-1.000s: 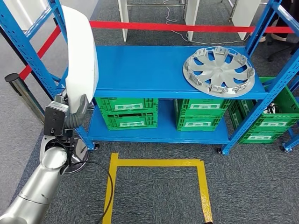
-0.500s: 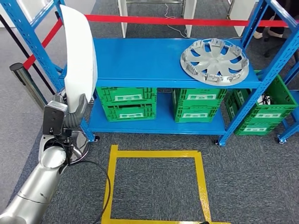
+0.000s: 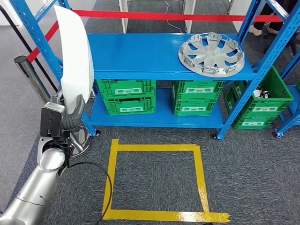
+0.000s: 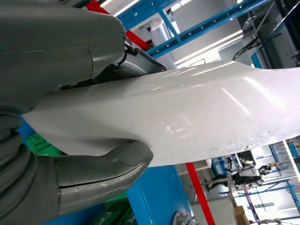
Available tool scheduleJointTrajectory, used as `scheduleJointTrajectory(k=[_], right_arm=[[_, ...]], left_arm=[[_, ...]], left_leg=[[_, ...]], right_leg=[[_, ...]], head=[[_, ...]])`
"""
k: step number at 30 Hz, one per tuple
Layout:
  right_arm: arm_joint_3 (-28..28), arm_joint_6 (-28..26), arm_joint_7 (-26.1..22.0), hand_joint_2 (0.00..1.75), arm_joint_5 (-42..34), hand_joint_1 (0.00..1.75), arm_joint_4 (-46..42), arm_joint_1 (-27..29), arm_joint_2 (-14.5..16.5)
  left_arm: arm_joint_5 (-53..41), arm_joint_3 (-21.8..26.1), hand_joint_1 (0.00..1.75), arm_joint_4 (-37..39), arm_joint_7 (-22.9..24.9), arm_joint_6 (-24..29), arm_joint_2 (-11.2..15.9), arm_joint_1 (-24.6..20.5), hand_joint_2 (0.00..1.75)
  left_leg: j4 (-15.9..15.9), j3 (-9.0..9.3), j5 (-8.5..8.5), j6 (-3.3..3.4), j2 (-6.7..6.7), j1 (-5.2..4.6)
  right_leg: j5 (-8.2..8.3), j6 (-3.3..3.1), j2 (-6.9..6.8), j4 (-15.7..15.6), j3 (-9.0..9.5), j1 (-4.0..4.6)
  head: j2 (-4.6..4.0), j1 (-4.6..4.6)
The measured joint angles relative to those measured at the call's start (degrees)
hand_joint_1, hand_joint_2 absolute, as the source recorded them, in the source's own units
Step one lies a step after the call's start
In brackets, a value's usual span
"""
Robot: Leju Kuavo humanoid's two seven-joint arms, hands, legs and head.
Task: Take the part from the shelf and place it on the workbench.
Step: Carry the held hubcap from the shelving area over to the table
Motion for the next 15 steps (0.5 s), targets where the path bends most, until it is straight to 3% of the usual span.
scheduleJointTrajectory(k=[2,3,4,6,7,8,9,12,13,15], right_arm=[[0.0,0.0,0.0,0.0,0.0,0.0,0.0,0.0,0.0],[0.0,0.1,0.0,0.0,0.0,0.0,0.0,0.1,0.0],[0.0,0.1,0.1,0.0,0.0,0.0,0.0,0.1,0.0],[0.0,0.1,0.2,0.0,0.0,0.0,0.0,0.1,0.0],[0.0,0.2,0.2,0.0,0.0,0.0,0.0,0.1,0.0],[0.0,0.2,0.3,0.0,0.0,0.0,0.0,0.2,0.0],[0.0,0.2,0.3,0.0,0.0,0.0,0.0,0.2,0.0],[0.0,0.2,0.4,0.0,-0.2,0.0,0.0,0.1,0.0],[0.0,0.2,0.4,0.0,-0.3,0.0,0.0,0.1,0.0],[0.0,0.3,0.3,0.0,-0.3,0.0,0.0,0.2,0.0]], left_arm=[[0.0,0.0,1.75,-0.1,-0.1,0.1,0.0,0.1,1.75],[0.0,0.0,1.75,-0.2,-0.2,0.1,-0.1,0.1,1.75],[0.1,0.0,1.75,-0.4,-0.3,0.1,-0.1,0.2,1.75],[0.2,0.0,1.75,-0.6,-0.5,0.2,-0.3,0.6,1.75],[0.2,0.0,1.75,-0.8,-0.6,0.2,-0.3,0.9,1.75],[0.3,0.0,1.75,-0.9,-0.6,0.2,-0.3,1.2,1.75],[0.3,0.0,1.75,-1.0,-0.7,0.3,-0.4,1.5,1.75],[0.4,0.0,1.75,-1.4,-0.8,0.4,-0.5,1.8,1.75],[0.4,0.0,1.75,-1.5,-0.8,0.5,-0.5,1.8,1.75],[0.5,0.0,1.75,-1.6,-0.9,0.7,-0.5,1.9,1.75]], left_leg=[[-0.5,-0.19,0.7,0.52,0.07,0.2],[-0.8,-0.32,1.13,0.89,0.13,0.36],[-1.0,-0.52,1.55,1.19,0.2,0.53],[-0.9,-1.24,2.05,1.46,0.24,0.49],[-0.9,-1.55,2.23,1.45,0.25,0.46],[-0.8,-1.79,2.37,1.4,0.25,0.45],[-0.7,-1.96,2.46,1.34,0.24,0.46],[0.1,-2.41,2.28,0.87,0.22,0.42],[0.5,-2.74,2.22,0.58,0.2,0.3],[1.1,-3.4,2.29,0.07,0.17,0.06]], right_leg=[[-0.16,0.63,0.02,0.3,-0.46,-0.08],[-1.14,0.86,0.11,1.5,-1.15,-0.07],[-2.77,1.06,0.2,4.0,-2.32,-0.06],[-6.88,1.44,0.31,11.8,-5.61,-0.11],[-8.17,1.61,0.31,15.2,-6.93,-0.13],[-8.47,1.72,0.3,16.8,-7.33,-0.15],[-7.68,1.78,0.29,15.9,-6.55,-0.16],[-3.26,1.66,0.28,4.7,0.0,-0.24],[-2.7,1.41,0.31,2.0,1.47,-0.25],[-2.87,0.76,0.39,0.8,2.15,-0.13]], head=[[0.0,-0.05],[0.0,0.06],[0.0,0.15],[0.0,0.33],[0.0,0.32],[0.0,0.32],[0.0,0.33],[0.0,0.37],[0.0,0.34],[0.0,0.35]])
